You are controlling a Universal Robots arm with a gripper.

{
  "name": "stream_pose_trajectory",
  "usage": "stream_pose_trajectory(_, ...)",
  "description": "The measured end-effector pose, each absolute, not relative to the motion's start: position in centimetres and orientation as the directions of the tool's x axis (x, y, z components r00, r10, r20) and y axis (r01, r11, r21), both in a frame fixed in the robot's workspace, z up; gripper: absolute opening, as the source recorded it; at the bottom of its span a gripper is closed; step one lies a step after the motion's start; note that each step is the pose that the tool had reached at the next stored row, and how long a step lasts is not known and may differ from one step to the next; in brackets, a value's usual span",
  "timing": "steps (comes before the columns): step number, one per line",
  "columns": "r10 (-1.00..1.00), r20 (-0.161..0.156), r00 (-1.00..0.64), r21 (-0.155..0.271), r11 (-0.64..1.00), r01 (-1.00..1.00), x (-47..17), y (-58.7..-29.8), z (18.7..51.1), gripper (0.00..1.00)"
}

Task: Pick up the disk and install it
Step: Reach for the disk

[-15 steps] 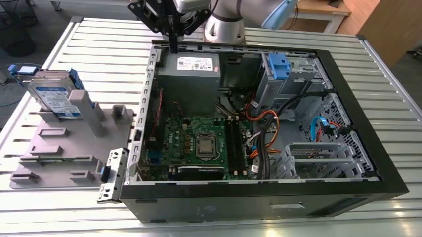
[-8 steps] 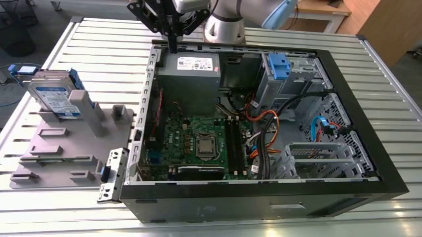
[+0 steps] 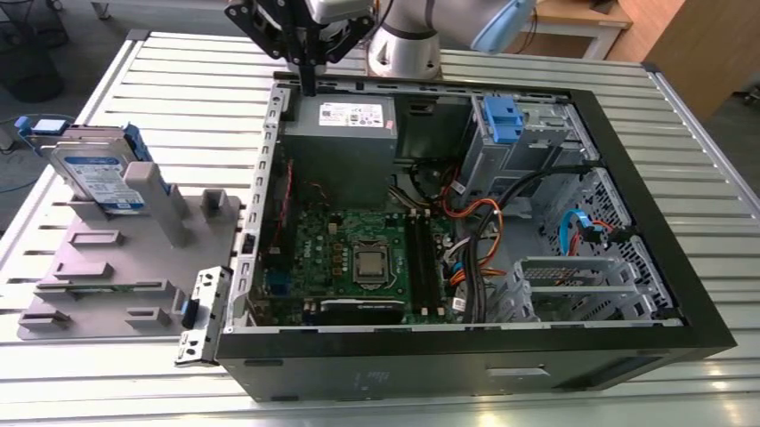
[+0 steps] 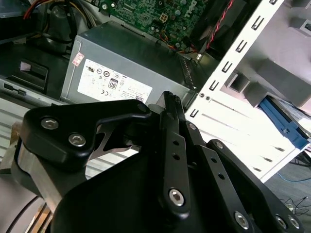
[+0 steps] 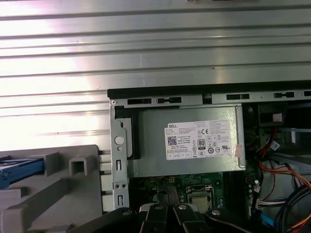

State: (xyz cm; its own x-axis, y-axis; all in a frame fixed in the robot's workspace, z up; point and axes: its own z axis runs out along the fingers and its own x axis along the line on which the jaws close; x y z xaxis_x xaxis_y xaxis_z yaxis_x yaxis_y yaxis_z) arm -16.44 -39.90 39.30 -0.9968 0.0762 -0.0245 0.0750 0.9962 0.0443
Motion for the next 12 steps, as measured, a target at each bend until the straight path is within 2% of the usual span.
stream_pose_trajectory(12,0.076,-0.025,-0.997,0.044,0.996,0.075,-19.9,-39.9,39.1,0.11)
